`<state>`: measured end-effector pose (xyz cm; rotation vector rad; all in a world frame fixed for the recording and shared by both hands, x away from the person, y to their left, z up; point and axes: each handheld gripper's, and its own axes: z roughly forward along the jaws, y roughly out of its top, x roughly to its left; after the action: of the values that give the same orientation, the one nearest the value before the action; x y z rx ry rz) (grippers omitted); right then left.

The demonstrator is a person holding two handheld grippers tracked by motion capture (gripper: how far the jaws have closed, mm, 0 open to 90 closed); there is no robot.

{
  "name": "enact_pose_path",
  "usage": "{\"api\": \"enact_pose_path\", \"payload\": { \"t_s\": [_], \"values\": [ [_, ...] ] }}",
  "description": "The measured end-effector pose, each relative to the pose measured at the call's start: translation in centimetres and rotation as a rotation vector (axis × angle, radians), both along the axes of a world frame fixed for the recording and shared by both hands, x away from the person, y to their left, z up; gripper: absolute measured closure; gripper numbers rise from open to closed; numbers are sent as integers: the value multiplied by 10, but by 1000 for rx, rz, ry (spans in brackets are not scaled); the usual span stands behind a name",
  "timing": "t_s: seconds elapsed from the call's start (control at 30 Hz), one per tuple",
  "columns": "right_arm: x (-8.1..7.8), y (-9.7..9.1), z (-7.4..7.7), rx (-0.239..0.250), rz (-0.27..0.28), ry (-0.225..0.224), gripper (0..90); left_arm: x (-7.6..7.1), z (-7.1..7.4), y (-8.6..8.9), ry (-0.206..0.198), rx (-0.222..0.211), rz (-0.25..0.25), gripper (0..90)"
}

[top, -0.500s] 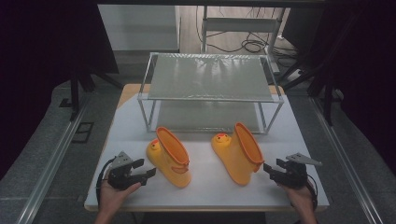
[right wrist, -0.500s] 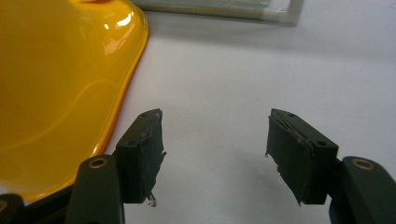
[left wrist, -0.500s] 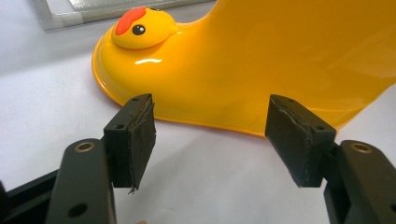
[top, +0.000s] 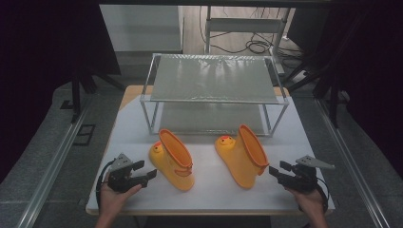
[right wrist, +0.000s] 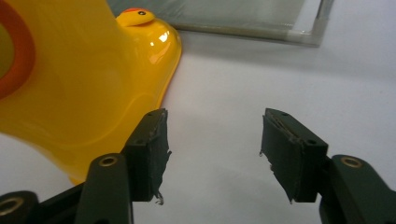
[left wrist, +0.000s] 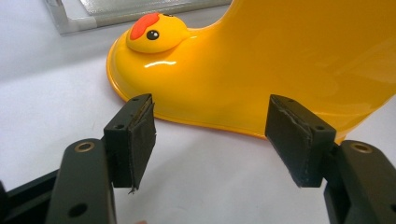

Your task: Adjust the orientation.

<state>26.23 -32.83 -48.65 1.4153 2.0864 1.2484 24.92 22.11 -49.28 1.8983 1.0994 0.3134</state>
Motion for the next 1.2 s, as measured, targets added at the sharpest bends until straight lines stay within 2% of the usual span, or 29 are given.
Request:
{"api": "enact_pose_path", "payload": {
  "t_s": [0.03,0.13,0.33,0.5,0.63,0.8,0.9,0.93,0.97,1.07,1.2],
  "values": [
    [0,2,1,-20,19,6,440,0,0,0,1,-1,-1,335],
    [-1,4,2,-22,31,1,440,0,1,0,1,-1,-3,336],
    [-4,5,11,8,43,-11,437,-1,2,0,-1,-6,-1,336],
    [-8,6,25,27,54,-24,451,0,2,1,6,-13,4,338],
    [-12,6,46,38,68,-43,461,0,3,2,7,-22,4,339],
    [-17,6,67,78,88,-78,463,1,4,1,4,-22,-4,340],
    [-20,7,87,92,92,-109,465,2,3,-1,9,-22,-10,340],
    [-22,8,101,100,101,-132,467,2,3,-2,9,-21,-13,340],
    [-22,8,101,100,101,-132,467,2,3,-2,10,-21,-12,340],
    [-25,15,124,115,127,-148,476,3,3,-4,12,-21,-17,340],
    [-23,21,133,106,146,-145,485,3,3,-6,15,-22,-23,340]
  ]
}}
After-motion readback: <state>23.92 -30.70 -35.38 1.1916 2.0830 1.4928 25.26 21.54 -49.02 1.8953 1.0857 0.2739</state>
